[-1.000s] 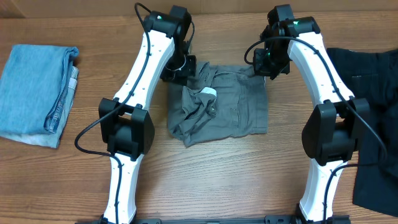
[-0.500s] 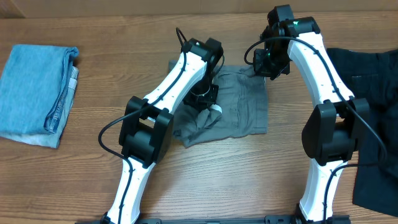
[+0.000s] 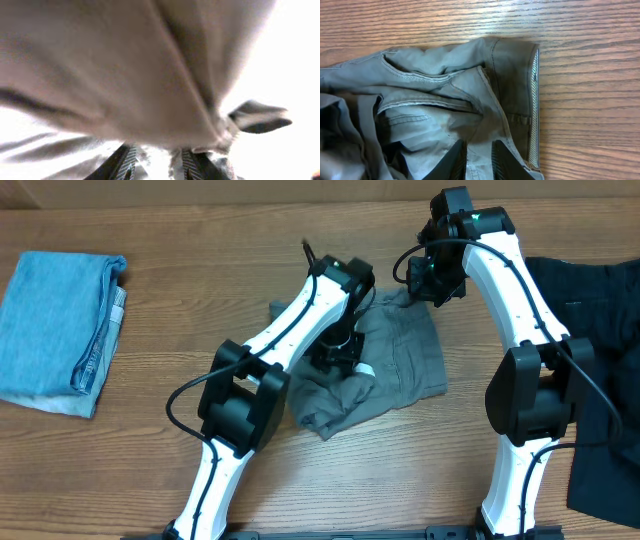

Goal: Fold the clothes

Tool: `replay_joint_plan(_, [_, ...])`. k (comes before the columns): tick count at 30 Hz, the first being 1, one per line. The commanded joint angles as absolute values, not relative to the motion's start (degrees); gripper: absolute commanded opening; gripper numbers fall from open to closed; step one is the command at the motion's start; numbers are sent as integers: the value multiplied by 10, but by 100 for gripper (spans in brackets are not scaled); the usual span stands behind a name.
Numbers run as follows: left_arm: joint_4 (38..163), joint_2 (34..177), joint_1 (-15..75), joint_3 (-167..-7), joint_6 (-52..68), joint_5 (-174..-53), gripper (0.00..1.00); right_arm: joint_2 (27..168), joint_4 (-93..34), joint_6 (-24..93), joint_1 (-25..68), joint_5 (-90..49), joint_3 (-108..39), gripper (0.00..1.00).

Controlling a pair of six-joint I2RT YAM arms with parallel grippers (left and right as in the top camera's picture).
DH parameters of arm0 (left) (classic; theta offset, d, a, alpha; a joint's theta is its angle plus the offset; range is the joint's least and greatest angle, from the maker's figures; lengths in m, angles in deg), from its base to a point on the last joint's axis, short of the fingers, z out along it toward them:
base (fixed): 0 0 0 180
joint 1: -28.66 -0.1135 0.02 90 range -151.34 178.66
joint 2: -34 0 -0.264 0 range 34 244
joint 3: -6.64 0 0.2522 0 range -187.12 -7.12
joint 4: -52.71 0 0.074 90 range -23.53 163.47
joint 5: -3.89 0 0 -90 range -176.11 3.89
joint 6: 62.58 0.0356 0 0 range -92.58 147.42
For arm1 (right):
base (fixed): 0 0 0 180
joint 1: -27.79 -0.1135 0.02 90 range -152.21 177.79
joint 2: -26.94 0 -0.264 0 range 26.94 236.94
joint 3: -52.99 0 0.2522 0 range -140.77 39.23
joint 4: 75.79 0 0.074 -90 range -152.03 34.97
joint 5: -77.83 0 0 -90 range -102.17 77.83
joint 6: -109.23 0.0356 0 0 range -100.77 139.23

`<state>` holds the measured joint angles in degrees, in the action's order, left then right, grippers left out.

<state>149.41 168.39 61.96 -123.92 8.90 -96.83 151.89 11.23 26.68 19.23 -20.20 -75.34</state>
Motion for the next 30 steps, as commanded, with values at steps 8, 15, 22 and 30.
replay_joint_plan(8, [1606,1688,640,-1326,92,-968,4,1510,112,265,193,-197,-766,23])
replay_joint_plan(15, [1598,1688,676,-1314,129,-1022,4,1510,118,265,193,-197,-766,27])
replay_joint_plan(22, [1520,1688,678,-1236,129,-1023,4,1510,118,265,193,-197,-766,27])
replay_joint_plan(30, [1447,1688,664,-1201,131,-1038,4,1510,116,265,193,-191,-766,27])
